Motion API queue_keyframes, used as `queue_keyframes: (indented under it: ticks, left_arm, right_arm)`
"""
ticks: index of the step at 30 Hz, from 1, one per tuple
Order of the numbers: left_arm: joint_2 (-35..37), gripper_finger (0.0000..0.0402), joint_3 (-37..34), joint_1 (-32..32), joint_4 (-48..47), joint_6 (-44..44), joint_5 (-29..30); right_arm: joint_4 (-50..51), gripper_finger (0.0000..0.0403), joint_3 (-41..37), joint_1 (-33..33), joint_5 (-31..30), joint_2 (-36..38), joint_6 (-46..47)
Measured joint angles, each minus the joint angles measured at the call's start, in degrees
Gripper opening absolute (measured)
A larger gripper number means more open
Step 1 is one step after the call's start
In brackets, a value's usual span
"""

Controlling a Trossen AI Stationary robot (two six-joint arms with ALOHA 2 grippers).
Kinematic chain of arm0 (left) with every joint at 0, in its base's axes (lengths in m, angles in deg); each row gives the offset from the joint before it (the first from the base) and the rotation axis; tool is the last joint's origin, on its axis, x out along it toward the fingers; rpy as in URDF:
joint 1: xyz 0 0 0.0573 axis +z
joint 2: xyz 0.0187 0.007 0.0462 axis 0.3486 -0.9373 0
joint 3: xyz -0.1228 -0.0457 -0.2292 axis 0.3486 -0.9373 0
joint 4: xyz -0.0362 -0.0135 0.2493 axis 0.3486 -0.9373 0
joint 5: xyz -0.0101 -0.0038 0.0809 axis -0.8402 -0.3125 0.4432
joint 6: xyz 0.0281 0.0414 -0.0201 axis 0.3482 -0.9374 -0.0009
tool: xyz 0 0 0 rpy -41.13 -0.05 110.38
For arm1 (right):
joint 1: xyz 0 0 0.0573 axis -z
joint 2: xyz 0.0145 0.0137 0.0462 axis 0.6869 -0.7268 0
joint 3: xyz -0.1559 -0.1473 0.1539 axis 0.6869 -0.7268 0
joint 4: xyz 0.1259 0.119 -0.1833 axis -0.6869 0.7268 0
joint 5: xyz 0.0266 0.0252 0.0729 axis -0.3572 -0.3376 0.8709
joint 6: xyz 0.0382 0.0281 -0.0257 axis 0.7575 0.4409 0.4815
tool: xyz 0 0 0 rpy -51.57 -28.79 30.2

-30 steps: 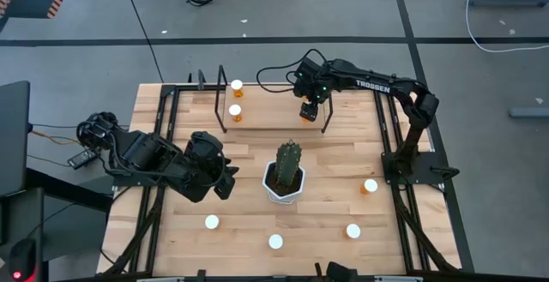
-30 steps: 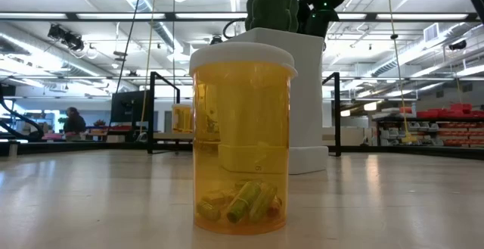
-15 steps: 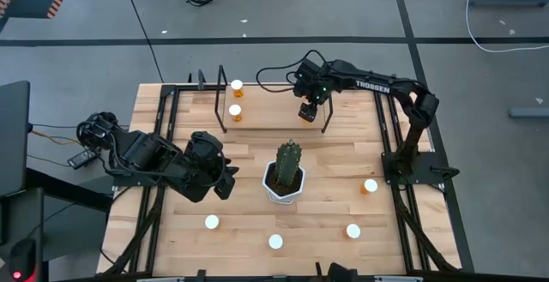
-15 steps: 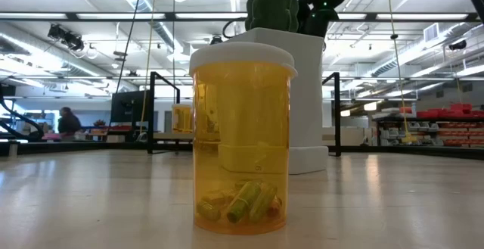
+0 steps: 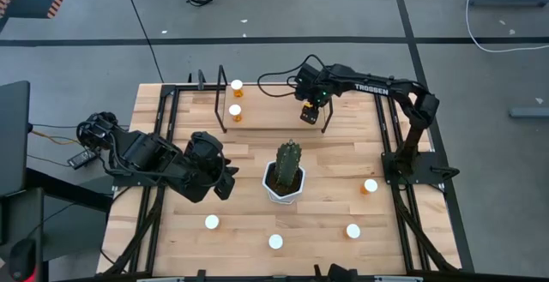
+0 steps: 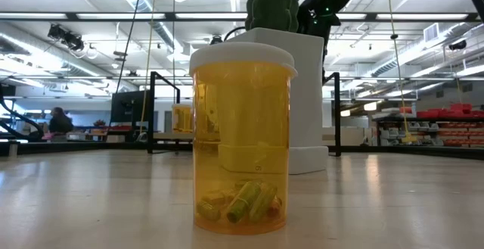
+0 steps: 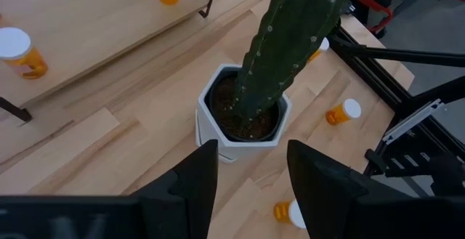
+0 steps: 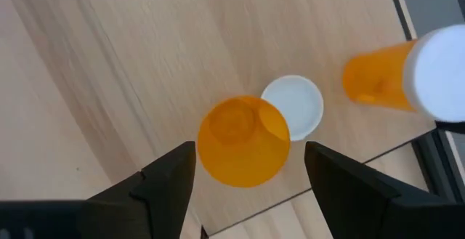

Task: Pick and place medicine bottles onto shelf by color
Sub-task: Put the orange medicine bottle on the shelf

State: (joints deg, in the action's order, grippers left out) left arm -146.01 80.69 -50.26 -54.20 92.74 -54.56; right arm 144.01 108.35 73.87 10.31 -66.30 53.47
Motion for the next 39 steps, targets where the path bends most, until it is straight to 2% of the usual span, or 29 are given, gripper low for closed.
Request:
queue_keyframes:
  ticks: [7, 13, 19, 27, 30, 39]
  left_arm:
    - [0.00, 0.0172, 0.02, -0.01, 0.71, 0.10, -0.69]
    - [0.00, 0.0172, 0.01, -0.01, 0.76, 0.14, -0.71]
    - [0.00, 0.0172, 0.00, -0.01, 0.87, 0.14, -0.91]
    - [0.00, 0.0172, 0.00, -0.01, 0.84, -0.17, -1.73]
    - [0.00, 0.0172, 0.00, -0.01, 0.82, -0.32, -1.73]
    - [0.00, 0.0172, 0.00, -0.01, 0.80, -0.38, -2.08]
  right_arm:
    - [-3.30, 0.0265, -0.08, -0.68, 2.15, -0.17, 0.53]
    - [-3.46, 0.0247, -1.39, -0.87, 2.76, -0.81, 1.55]
    - [-2.12, 0.0233, -3.16, -1.05, 2.60, -0.87, 1.73]
    - [-0.60, 0.0227, -1.62, -1.05, 2.85, -0.87, 1.71]
    - [-0.08, 0.0207, -1.00, -1.05, 3.33, -0.87, 1.62]
    - [2.38, 0.0110, -0.70, -1.05, 5.45, -0.63, 1.41]
